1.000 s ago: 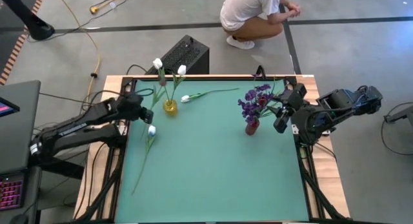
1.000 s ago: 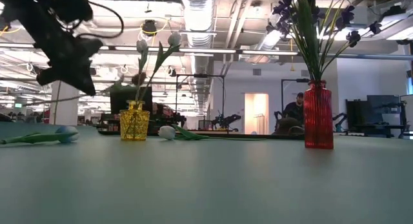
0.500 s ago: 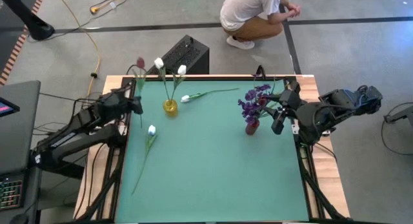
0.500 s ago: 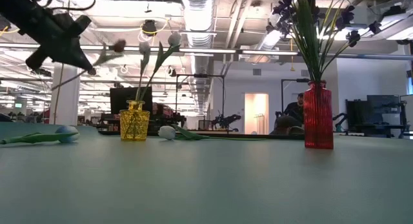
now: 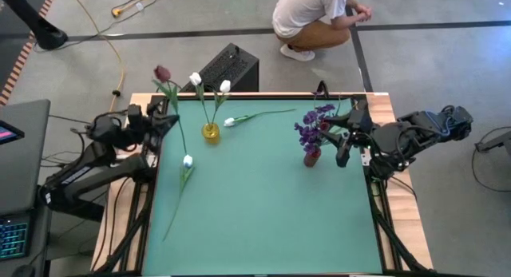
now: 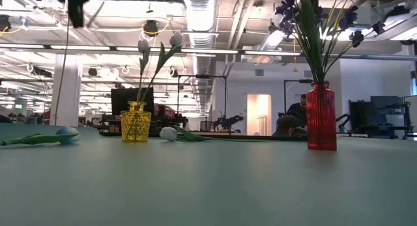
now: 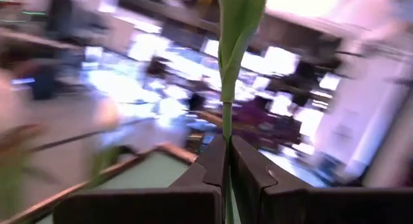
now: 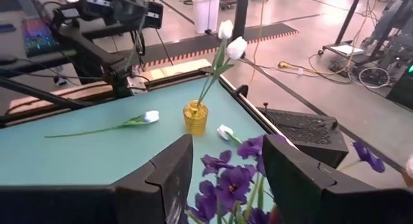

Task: Sort flowers into vase by color
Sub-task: Put the red flower into the red vase

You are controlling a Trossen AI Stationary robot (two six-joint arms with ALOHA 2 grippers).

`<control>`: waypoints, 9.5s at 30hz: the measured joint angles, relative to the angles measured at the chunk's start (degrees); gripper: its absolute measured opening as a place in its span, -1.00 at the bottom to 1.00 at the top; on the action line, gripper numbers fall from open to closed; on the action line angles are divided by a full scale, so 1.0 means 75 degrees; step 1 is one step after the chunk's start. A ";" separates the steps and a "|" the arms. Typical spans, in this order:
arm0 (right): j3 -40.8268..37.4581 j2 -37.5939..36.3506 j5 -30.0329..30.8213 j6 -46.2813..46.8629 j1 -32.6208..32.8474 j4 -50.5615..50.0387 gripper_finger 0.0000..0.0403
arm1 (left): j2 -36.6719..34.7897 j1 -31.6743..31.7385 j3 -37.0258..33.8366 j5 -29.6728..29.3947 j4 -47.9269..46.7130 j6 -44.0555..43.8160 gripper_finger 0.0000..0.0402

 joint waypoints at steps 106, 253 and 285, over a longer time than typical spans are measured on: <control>0.0000 0.4079 0.2450 0.6918 0.3242 -0.3575 -0.91 | 0.9810 -0.6172 0.0941 -0.2248 0.7130 0.4282 0.06; -0.2483 0.4120 -0.4229 -0.0130 -0.1078 0.7024 -0.49 | 0.9816 -0.5531 0.0886 -0.1814 0.6085 0.3027 -0.99; -0.2486 0.4360 -0.4878 0.0495 -0.5820 0.1999 0.48 | 0.9178 -0.5528 0.0889 -0.2592 0.5364 0.3338 -1.00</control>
